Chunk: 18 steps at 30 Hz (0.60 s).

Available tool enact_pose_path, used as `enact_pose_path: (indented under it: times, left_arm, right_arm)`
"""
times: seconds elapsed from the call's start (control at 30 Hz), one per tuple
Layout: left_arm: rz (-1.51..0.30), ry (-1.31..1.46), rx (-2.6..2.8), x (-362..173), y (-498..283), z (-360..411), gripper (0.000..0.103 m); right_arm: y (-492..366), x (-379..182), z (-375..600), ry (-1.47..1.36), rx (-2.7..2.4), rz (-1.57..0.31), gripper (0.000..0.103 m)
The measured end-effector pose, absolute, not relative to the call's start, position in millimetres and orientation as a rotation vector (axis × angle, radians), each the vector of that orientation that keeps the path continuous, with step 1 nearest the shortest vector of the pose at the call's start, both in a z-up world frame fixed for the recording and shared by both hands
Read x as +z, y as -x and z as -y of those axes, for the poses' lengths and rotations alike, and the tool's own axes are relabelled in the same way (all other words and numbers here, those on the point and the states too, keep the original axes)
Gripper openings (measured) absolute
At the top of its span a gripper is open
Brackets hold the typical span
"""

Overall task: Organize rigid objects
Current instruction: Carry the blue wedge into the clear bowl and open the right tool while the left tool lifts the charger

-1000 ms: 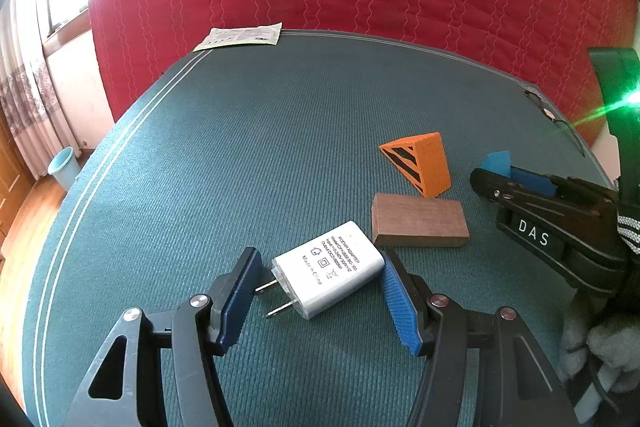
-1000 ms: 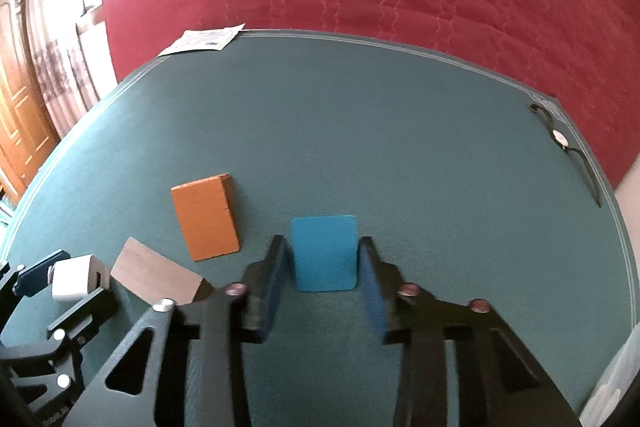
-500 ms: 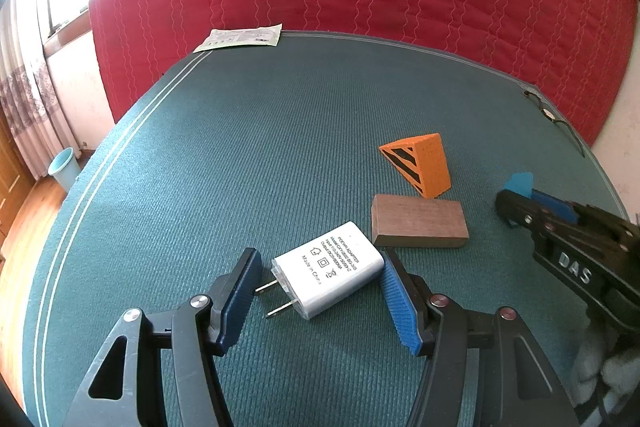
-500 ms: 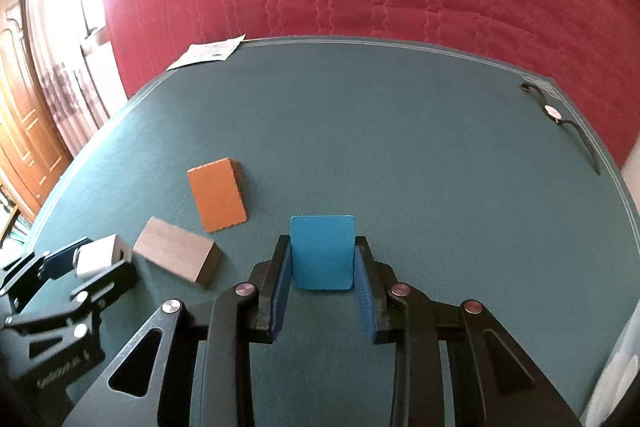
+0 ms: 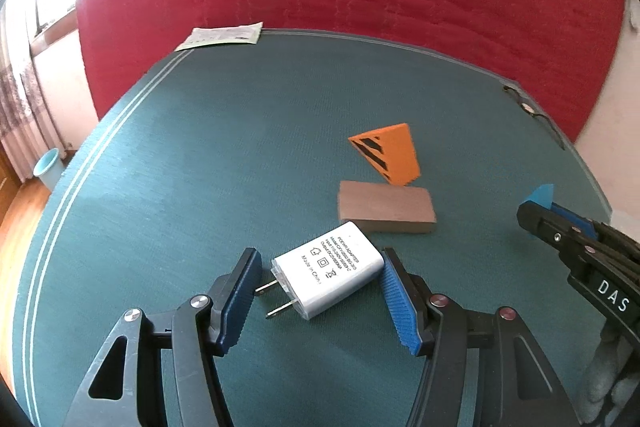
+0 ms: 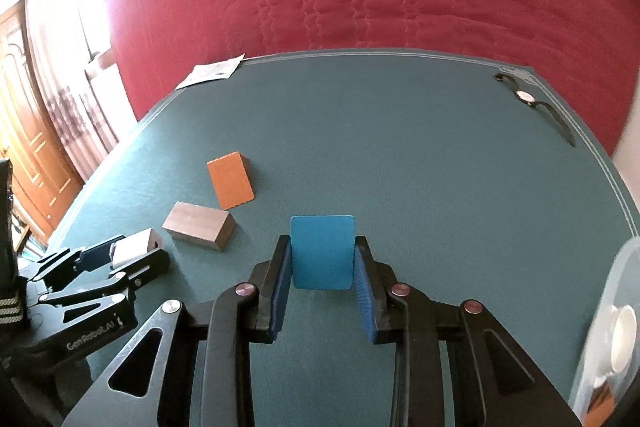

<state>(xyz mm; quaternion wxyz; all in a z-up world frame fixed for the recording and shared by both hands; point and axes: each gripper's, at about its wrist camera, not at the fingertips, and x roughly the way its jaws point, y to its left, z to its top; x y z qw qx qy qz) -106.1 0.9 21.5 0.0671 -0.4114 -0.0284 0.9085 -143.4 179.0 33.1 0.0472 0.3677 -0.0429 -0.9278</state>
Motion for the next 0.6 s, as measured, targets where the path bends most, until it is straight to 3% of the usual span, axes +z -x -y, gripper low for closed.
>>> enact_pose_path:
  times: [0.6]
  left_arm:
    - [0.083, 1.154, 2.640, 24, 96, -19, 0.063]
  right_arm:
    - [81, 52, -253, -1.092, -2.993, 0.296, 0.031]
